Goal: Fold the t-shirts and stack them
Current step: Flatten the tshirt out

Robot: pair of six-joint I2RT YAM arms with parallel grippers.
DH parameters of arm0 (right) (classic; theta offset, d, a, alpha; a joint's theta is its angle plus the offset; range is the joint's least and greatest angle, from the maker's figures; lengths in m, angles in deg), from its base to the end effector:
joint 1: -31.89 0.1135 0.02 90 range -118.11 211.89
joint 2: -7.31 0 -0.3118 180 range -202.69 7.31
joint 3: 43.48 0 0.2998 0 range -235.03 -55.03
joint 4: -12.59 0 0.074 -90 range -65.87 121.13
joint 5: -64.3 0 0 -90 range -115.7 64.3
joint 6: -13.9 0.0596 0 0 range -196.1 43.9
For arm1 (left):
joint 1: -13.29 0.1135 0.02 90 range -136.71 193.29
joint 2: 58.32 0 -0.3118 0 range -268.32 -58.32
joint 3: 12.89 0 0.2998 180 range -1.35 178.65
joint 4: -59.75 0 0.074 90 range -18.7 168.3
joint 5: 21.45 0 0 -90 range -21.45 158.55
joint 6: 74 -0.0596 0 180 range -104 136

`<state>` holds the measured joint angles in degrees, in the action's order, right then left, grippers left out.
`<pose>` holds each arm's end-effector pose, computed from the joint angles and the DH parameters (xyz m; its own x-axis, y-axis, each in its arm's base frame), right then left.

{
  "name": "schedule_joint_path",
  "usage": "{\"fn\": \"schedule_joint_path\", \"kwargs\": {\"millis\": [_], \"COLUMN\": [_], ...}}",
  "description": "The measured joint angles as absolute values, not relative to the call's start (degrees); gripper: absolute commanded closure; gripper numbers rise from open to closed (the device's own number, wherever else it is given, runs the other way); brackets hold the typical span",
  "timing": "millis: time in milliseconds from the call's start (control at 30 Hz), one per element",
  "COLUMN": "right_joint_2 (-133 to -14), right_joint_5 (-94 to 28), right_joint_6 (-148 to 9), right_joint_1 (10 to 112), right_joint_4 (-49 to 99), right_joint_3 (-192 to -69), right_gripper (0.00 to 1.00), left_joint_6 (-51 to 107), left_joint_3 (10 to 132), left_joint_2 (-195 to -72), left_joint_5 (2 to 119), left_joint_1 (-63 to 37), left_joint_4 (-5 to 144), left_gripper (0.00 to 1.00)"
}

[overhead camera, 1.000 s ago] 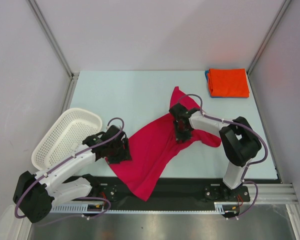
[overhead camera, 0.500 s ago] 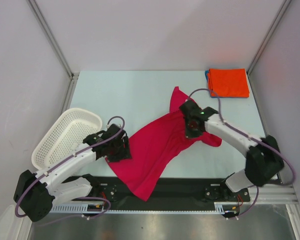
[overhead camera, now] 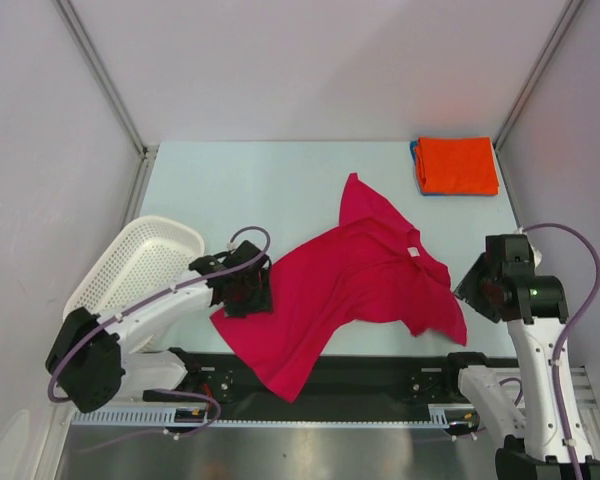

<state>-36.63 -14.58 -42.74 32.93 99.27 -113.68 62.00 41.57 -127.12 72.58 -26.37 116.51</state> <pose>0.1299 -0.0091 0.3473 -0.6837 0.5273 -0.5045 0.5428 0.8295 0.1314 0.1882 -0.1505 0.2037 -0.9513 -0.1434 -0.2728 -0.0938 0.9779 -0.1868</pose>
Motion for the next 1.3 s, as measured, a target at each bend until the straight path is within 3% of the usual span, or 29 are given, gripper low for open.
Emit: {"fn": "schedule_joint_path", "kwargs": {"millis": [233,500,800,1133,1300], "right_joint_2": [-42.71,-60.72,-72.15,-79.98,-83.41], "right_joint_5": [-20.7,-24.83,-27.79,-28.16,-28.14], "right_joint_6": [-47.42,-47.61,-46.15,-46.13,-46.1], "right_joint_1": [33.48,49.7,50.68,50.68,50.68], "right_joint_4": [98.24,85.54,77.06,75.05,75.38], "right_joint_3": [-113.9,-114.05,-115.3,-119.93,-122.71], "right_gripper": [0.36,0.35,0.35,0.35,0.35], "left_joint_6": [62.57,60.95,53.39,44.97,41.63], "left_joint_3": [45.04,57.81,74.29,104.54,127.12], "left_joint_2": [-139.01,-157.48,-172.8,-189.61,-200.54], "left_joint_5": [73.52,75.01,70.9,75.88,77.68], "left_joint_1": [-28.8,-29.35,-23.57,-13.94,-7.14], "left_joint_4": [115.5,123.74,137.58,142.8,137.1], "left_gripper": [0.42,0.41,0.42,0.41,0.42]}}
